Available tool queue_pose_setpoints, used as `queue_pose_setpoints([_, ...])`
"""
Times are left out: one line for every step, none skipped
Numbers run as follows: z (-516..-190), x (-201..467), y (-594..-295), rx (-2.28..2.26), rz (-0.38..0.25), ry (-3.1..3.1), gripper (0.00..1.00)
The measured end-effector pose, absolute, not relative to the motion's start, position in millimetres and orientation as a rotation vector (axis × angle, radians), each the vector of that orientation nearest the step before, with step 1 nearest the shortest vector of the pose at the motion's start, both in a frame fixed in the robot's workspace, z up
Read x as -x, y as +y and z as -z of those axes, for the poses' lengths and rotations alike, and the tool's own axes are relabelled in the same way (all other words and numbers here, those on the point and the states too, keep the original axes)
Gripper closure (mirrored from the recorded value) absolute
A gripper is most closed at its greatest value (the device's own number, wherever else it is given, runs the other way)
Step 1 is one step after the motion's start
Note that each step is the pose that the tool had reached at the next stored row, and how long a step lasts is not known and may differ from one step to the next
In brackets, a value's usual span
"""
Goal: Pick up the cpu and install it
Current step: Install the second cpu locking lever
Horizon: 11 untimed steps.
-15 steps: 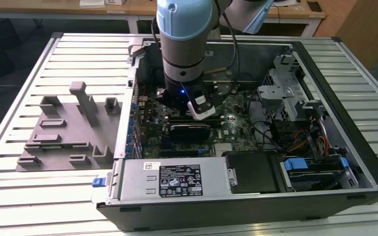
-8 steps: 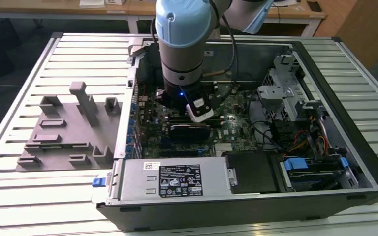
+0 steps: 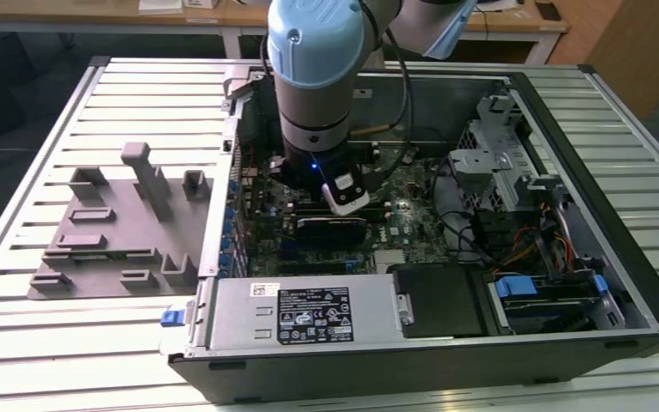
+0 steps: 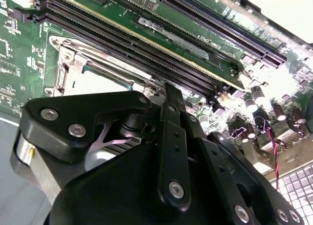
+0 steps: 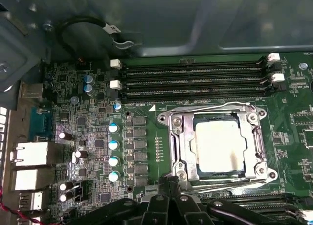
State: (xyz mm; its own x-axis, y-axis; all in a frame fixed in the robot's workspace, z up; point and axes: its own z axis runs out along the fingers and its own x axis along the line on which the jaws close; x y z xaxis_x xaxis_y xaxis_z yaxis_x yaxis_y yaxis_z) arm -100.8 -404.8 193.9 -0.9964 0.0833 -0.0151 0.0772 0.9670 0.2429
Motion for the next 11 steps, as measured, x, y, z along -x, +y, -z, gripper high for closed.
queue_pose_setpoints([-193.5,101.0,-404.8,-0.126,-0.383,3.090,0.89])
queue_pose_setpoints([-193.2,101.1,-404.8,-0.126,-0.384,3.090,0.89])
queue_pose_setpoints([-193.1,101.2,-404.8,-0.126,-0.384,3.090,0.89])
queue_pose_setpoints([-192.8,101.4,-404.8,-0.126,-0.384,3.090,0.89])
queue_pose_setpoints([-192.4,101.7,-404.8,-0.126,-0.384,3.090,0.89])
queue_pose_setpoints([-191.9,102.1,-404.7,-0.126,-0.384,3.090,0.89])
queue_pose_setpoints([-191.4,102.4,-404.7,-0.126,-0.384,3.090,0.89])
queue_pose_setpoints([-191.1,102.8,-404.6,-0.126,-0.384,3.090,0.89])
queue_pose_setpoints([-190.8,103.2,-404.5,-0.126,-0.384,3.090,0.89])
queue_pose_setpoints([-190.6,103.5,-404.4,-0.126,-0.384,3.090,0.89])
queue_pose_setpoints([-190.6,103.6,-404.4,-0.126,-0.383,3.090,0.89])
